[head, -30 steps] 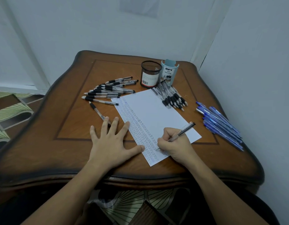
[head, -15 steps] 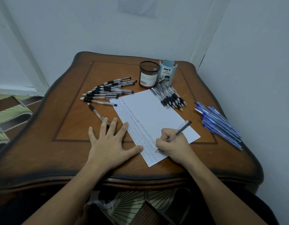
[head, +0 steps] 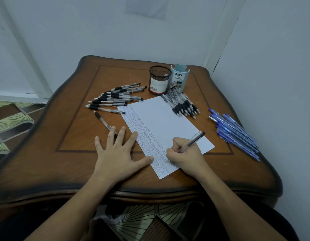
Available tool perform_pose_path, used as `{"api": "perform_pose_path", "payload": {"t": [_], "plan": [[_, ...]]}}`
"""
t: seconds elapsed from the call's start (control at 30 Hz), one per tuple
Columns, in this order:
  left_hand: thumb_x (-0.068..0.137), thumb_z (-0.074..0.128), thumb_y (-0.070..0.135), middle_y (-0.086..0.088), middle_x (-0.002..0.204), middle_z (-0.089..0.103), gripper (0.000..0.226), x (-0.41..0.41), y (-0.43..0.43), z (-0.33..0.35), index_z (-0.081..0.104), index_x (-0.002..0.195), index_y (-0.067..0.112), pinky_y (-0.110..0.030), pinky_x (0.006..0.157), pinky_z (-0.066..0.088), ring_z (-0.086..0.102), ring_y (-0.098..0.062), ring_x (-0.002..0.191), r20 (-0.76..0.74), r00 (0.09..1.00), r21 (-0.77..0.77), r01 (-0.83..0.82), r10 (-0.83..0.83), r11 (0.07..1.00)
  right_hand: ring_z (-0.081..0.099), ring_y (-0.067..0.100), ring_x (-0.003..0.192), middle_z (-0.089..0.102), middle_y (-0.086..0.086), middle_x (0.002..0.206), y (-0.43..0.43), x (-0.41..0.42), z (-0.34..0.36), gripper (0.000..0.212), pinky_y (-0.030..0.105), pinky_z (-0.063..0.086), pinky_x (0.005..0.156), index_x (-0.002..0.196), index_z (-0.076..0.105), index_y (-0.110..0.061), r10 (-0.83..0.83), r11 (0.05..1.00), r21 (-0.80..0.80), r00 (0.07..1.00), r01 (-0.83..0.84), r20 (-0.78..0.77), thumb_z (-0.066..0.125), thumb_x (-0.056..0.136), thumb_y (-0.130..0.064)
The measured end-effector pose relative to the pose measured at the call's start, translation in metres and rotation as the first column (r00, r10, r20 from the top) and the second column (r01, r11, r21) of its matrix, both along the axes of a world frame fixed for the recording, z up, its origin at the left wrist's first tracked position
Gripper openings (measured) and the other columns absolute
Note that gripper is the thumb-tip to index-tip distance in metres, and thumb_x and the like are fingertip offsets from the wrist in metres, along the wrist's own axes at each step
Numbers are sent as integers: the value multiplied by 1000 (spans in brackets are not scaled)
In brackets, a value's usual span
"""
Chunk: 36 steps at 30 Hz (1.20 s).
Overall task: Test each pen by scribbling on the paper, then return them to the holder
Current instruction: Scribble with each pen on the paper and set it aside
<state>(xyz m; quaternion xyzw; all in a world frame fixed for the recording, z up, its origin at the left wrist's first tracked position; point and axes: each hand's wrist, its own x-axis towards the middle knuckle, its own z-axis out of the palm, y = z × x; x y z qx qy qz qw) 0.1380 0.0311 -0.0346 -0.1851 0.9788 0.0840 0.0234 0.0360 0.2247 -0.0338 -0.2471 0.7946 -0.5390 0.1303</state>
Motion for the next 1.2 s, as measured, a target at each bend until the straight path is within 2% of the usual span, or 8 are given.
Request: {"api": "perform_pose_path", "payload": {"t": [0.17,0.27,0.37,0.6,0.8,0.97,1.07,1.2], "plan": [[55,0,99,3,165,-5,112,0,1,1,3,153,45,-64,113,-8,-18,-23,149,-3,1000,9,0,0,1000,41,16,54,34,5,55,1,-2,-1,40,23,32,49,55,35,-12,-20,1000,-4,999,20,31,66,77,-3],[54,-2,99,3,165,-6,112,0,0,1,2,153,45,-64,113,-7,-19,-23,149,8,1000,1,-2,2,1000,39,12,52,35,1,54,-1,-1,1,38,24,31,49,53,37,-16,-8,1000,9,1000,7,12,66,76,-8],[54,-2,99,4,165,-6,113,0,1,1,2,153,44,-64,113,-7,-18,-23,149,9,1000,0,-1,1,1000,35,9,52,32,1,55,0,-1,1,39,22,29,49,55,36,-13,-17,1000,-5,1000,17,9,66,78,-4],[54,-1,99,4,165,-7,112,0,1,0,1,153,45,-64,113,-6,-19,-23,148,12,1000,-6,-2,2,1000,35,10,53,32,-2,54,0,1,3,31,25,28,51,53,36,-18,5,1000,19,1000,-5,18,63,70,-19],[54,-2,99,4,165,-7,112,-1,1,0,0,152,46,-65,113,-6,-19,-23,148,19,1000,-9,-1,1,1000,35,11,52,31,2,55,1,0,3,40,24,29,50,57,33,-7,-49,998,-36,998,51,30,66,78,1],[56,0,99,4,165,-6,111,0,1,0,1,152,45,-64,113,-7,-19,-23,148,13,1000,-6,-3,3,1000,36,11,52,32,-3,53,0,1,3,37,24,29,49,53,35,-19,-21,1000,-6,999,21,29,65,73,-11],[55,0,99,3,165,-7,112,0,1,1,1,153,45,-64,113,-7,-19,-23,148,8,1000,0,1,-1,1000,35,9,50,31,0,54,2,0,4,42,21,31,48,55,35,-15,-21,1000,-15,999,22,33,66,79,1],[54,0,99,3,165,-6,113,0,0,0,1,153,45,-64,112,-8,-18,-23,149,11,1000,6,2,-2,1000,42,12,52,36,1,53,0,-3,4,42,24,34,51,55,37,-16,-55,998,10,998,55,28,65,81,1]]}}
